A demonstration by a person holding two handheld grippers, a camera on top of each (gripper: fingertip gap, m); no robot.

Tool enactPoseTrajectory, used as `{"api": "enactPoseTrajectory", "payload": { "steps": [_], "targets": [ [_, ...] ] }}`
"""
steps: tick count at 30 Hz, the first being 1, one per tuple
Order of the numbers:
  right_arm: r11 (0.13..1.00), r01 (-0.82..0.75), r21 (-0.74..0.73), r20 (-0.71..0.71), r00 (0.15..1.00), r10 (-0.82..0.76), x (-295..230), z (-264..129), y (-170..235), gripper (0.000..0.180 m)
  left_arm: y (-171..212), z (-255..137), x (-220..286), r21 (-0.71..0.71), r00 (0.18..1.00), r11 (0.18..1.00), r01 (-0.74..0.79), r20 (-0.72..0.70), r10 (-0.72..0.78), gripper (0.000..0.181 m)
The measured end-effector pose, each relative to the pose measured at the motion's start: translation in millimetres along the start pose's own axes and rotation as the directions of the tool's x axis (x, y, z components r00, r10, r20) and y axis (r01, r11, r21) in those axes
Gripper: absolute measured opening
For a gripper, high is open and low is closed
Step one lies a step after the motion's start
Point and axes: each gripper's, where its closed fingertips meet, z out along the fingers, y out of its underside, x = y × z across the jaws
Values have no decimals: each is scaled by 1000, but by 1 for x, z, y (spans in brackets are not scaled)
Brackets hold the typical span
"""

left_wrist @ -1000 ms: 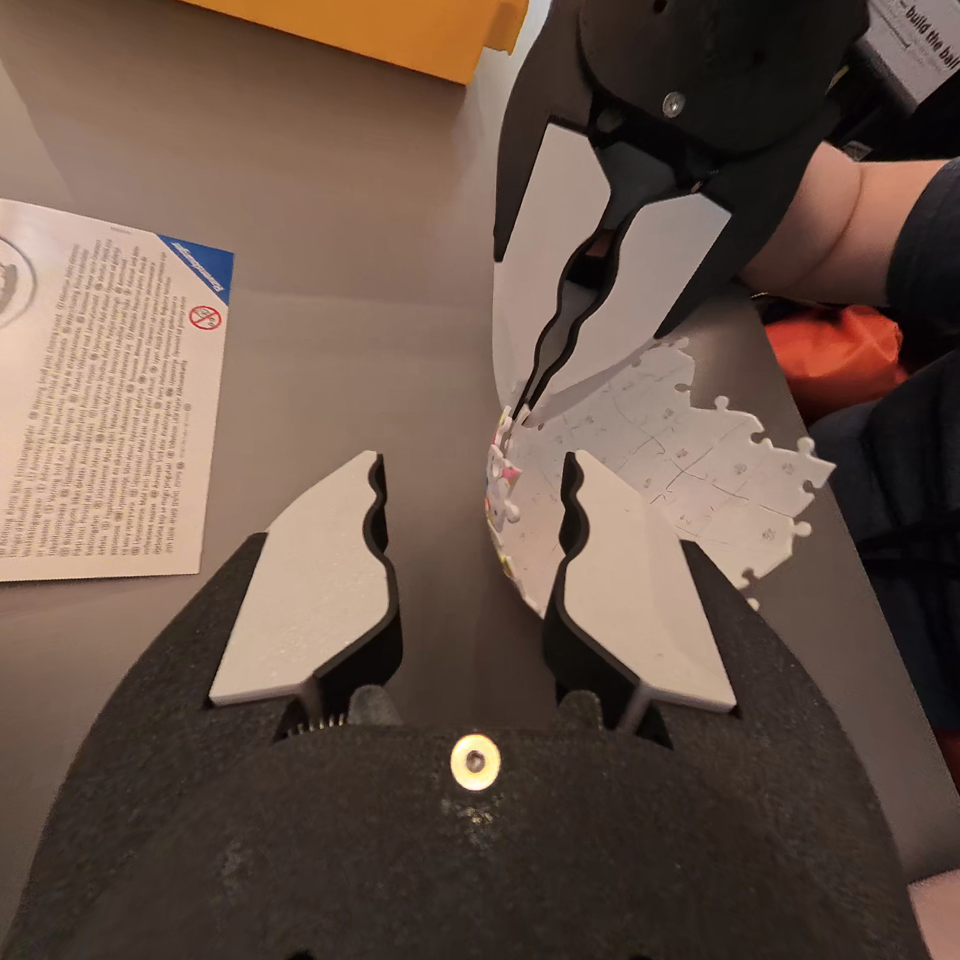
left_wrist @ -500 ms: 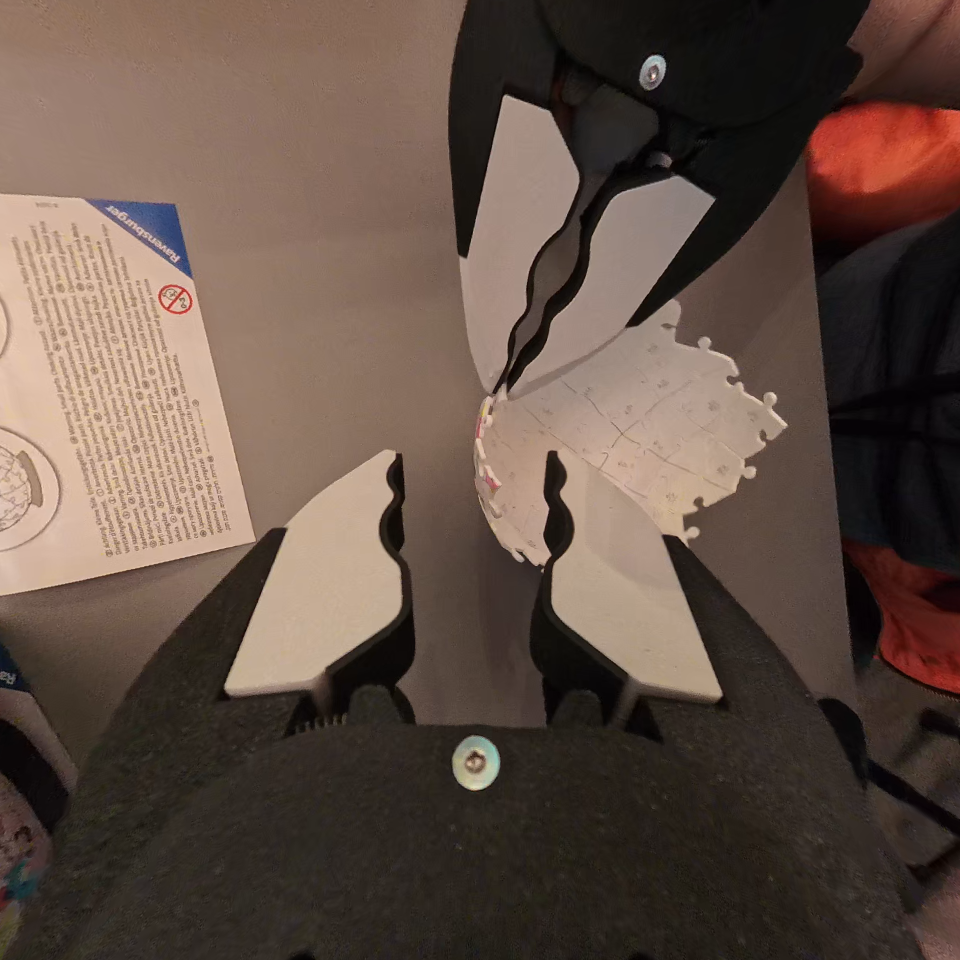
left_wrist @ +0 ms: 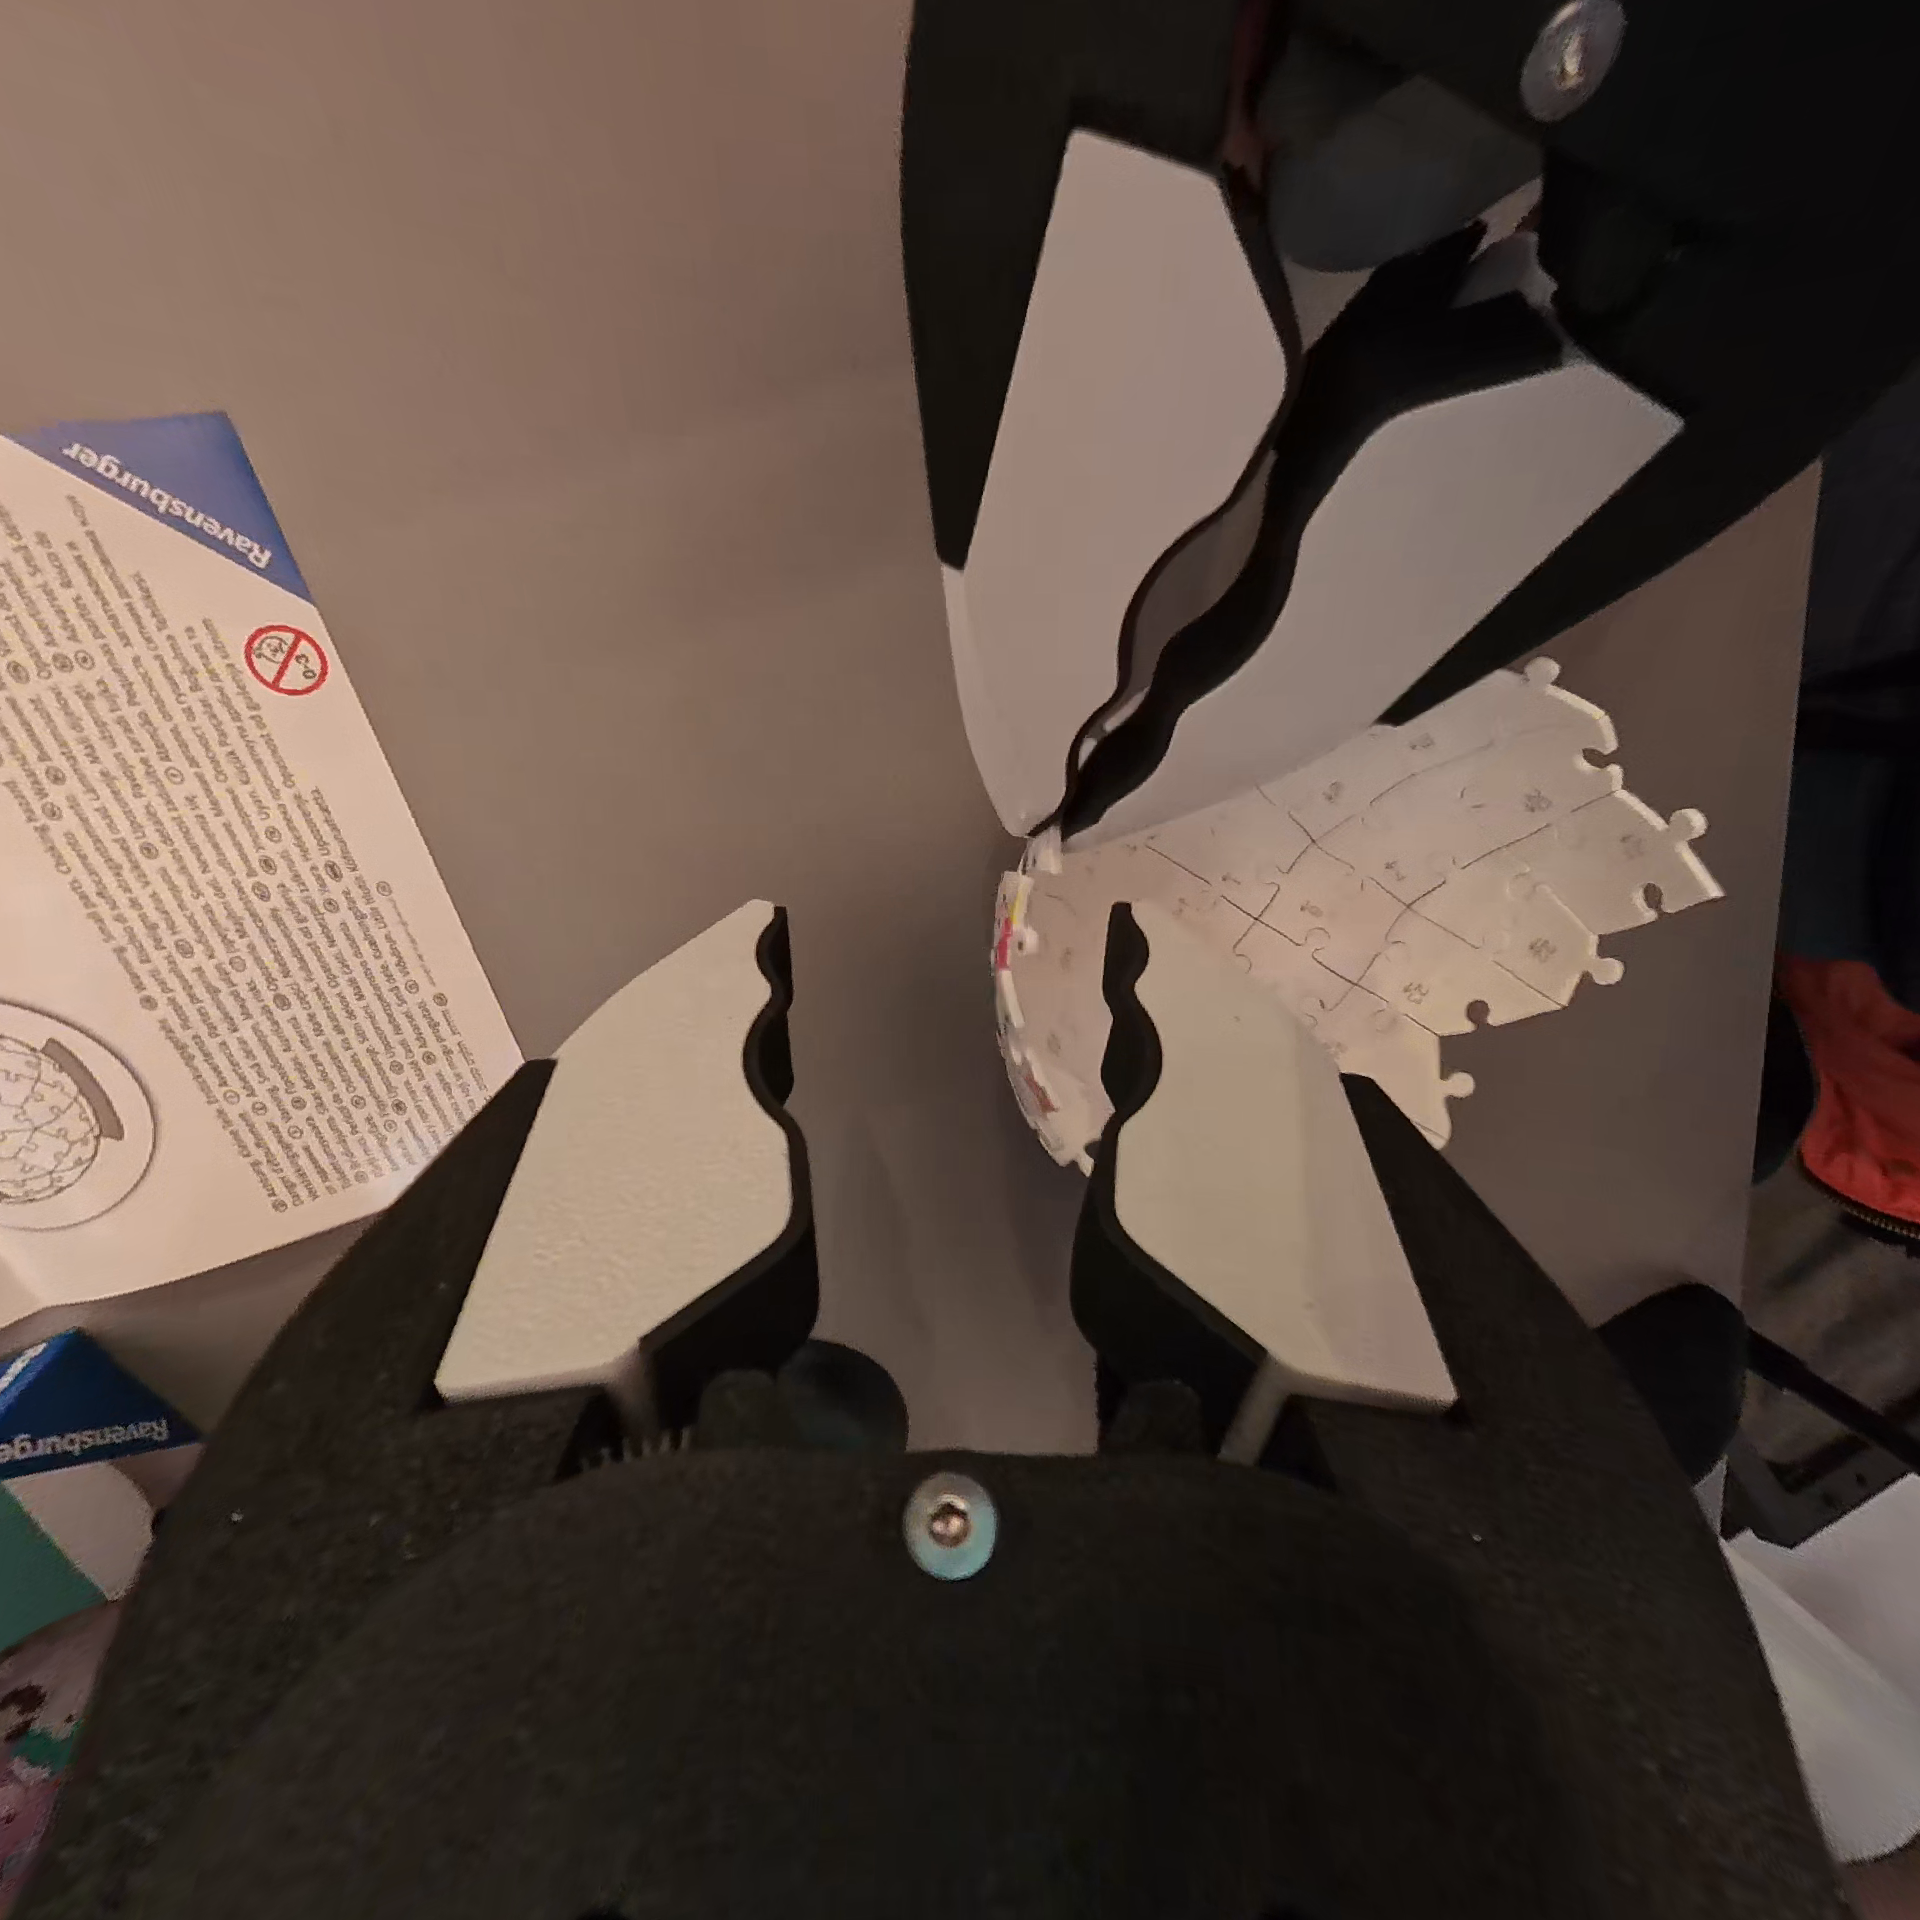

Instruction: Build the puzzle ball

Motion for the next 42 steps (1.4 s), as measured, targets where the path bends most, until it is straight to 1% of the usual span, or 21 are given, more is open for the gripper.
{"api": "enactPoseTrajectory", "payload": {
  "steps": [6, 20, 23, 30, 34, 37, 42],
  "targets": [
    [1000, 2, -7, -5, 1000, -2, 1, 1, 2, 3, 5, 9, -3, -60, 1000, 998, -24, 1, 24, 51],
    [999, -34, -4, -4, 999, 34, 4, 0, 4, 3, 0, 15, -7, -47, 999, 998, -47, -28, 45, 50],
    [999, -40, -4, -4, 999, 40, 4, 0, 5, 3, -1, 17, -7, -47, 998, 998, -52, -29, 51, 40],
    [1000, -23, -4, -20, 1000, 23, 7, 0, 6, 3, -1, 19, -5, -42, 998, 997, -59, -37, 58, 30],
    [1000, -12, -4, -45, 999, 11, 11, -1, 7, 3, -2, 19, 1, -39, 995, 997, -64, -73, 62, 11],
    [1000, -6, 2, -53, 999, 6, 12, -2, 6, 3, -3, 19, 1, -31, 995, 997, -73, -73, 71, 4],
    [1000, -3, 7, -52, 999, 3, 11, -3, 5, 3, -3, 17, 3, -25, 994, 998, -62, -92, 60, 4]
  ]
}}
